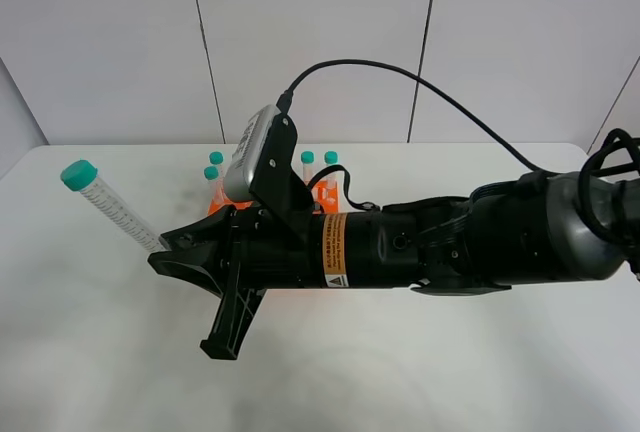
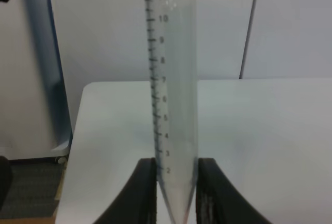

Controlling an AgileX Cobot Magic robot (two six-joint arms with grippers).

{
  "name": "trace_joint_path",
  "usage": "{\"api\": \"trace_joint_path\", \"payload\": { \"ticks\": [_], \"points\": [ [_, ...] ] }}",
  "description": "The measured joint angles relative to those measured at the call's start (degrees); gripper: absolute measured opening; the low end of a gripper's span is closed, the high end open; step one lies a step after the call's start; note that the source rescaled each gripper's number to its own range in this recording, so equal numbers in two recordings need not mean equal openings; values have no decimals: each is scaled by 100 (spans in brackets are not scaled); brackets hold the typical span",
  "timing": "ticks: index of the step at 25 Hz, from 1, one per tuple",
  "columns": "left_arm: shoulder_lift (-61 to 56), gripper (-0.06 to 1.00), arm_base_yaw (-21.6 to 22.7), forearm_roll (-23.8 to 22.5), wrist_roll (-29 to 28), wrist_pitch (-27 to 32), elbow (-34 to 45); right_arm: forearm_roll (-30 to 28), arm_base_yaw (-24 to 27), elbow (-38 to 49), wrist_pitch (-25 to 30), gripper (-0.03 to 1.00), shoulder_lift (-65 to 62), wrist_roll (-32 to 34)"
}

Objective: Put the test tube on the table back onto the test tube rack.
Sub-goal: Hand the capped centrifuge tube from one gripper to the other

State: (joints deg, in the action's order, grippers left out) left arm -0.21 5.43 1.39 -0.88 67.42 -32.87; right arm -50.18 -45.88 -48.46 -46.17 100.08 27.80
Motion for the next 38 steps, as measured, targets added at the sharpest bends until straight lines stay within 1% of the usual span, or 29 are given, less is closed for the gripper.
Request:
{"api": "trace_joint_path", "payload": {
  "ticks": [3,8,12,14,17,20,23,26,30,33,38],
  "points": [
    [0,100,0,0,0,0,0,6,0,33,-37,0,0,-5],
    [0,100,0,24,0,-23,0,200,60,40,-325,0,-4,-28],
    [0,100,0,286,-23,-107,0,283,332,210,-551,0,-32,-28],
    [0,98,0,364,-23,-114,0,312,470,341,-598,0,-78,-28],
    [39,97,0,502,1,-222,-68,326,514,387,-656,0,-147,-28],
    [406,97,0,870,143,-298,-199,326,514,387,-749,0,-203,-28],
    [927,97,0,1147,505,-475,-388,326,514,387,-749,0,-210,-28],
    [1465,97,0,1249,798,-680,-722,326,514,387,-749,0,-214,-28],
    [2077,97,-55,1279,903,-782,-1140,326,514,387,-749,0,-214,-28],
    [2427,96,-387,1314,909,-857,-1314,326,514,387,-744,0,-214,-28],
    [2859,96,-1625,1314,1095,-873,-1347,326,514,387,-744,0,-214,-28]
  ]
}}
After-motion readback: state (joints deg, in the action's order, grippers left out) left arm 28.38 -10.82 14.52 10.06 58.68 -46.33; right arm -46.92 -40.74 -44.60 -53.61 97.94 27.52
